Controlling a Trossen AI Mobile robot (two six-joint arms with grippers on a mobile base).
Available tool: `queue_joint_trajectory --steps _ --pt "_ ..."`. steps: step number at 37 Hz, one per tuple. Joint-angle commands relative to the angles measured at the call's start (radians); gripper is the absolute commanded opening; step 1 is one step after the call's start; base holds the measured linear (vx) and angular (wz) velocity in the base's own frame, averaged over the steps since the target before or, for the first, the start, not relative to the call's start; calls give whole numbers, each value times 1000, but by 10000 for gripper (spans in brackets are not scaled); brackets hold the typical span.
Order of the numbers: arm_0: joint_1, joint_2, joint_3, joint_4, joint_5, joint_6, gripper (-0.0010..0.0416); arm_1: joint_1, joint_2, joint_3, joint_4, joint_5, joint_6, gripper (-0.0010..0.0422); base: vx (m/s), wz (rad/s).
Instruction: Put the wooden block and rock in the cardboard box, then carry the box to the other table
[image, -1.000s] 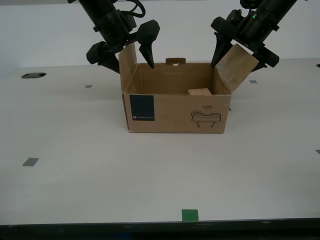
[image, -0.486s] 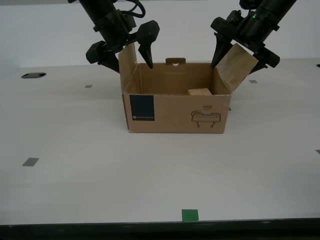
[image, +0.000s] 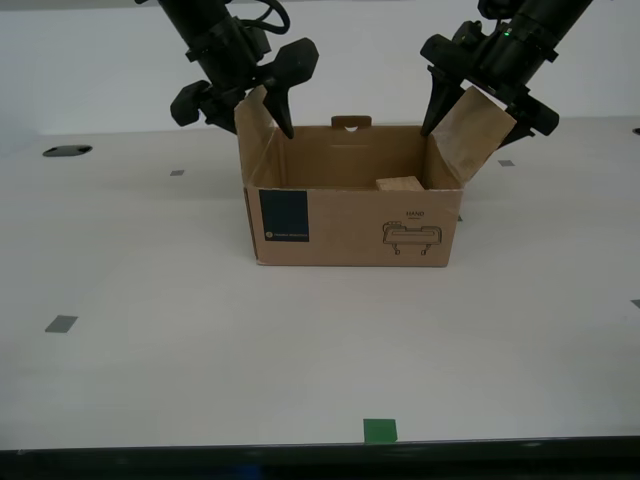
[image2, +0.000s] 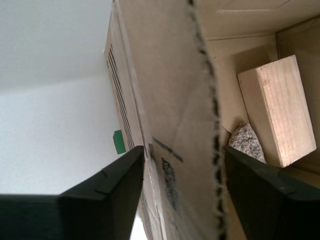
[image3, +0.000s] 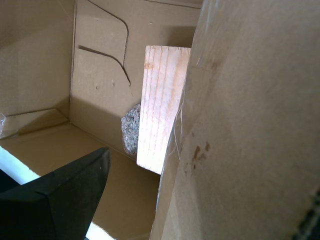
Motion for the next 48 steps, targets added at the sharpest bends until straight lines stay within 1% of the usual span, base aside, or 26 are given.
queue_joint_trajectory --steps 1,5,9,10,13,14,16,17,18,20,23,25,48 --pt "1 0 1 -1 -6 5 350 0 -1 0 -4 1 -14 165 0 0" --pt "3 0 1 0 -6 7 290 0 -1 0 -4 1 -28 130 0 0" --pt "5 0 1 0 -6 8 200 0 -1 0 -5 1 -27 79 0 0" --pt "5 0 1 -1 -6 8 177 0 -1 0 -5 1 -26 62 0 0" --pt "5 0 1 -1 -6 8 90 0 -1 0 -5 1 -24 3 0 0" --pt "5 0 1 -1 -6 8 63 0 -1 0 -5 1 -21 -7 0 0" --pt "5 0 1 0 -6 4 9 0 -1 0 -6 1 -11 4 0 0" --pt "5 0 1 1 -6 1 -9 0 1 0 -6 1 -6 3 0 0" --pt "5 0 1 3 -6 1 0 0 3 0 -6 1 -6 -4 0 0" --pt "5 0 1 2 -6 1 6 0 7 0 -6 0 -7 0 0 0" --pt "5 0 1 3 -6 2 -4 0 7 -5 -5 0 -3 -2 0 0" --pt "5 0 1 3 -6 2 1 0 7 -11 -4 0 -1 -2 0 0" --pt "6 -1 1 -2 -6 8 -1 0 -5 -47 11 1 -3 -2 0 0"
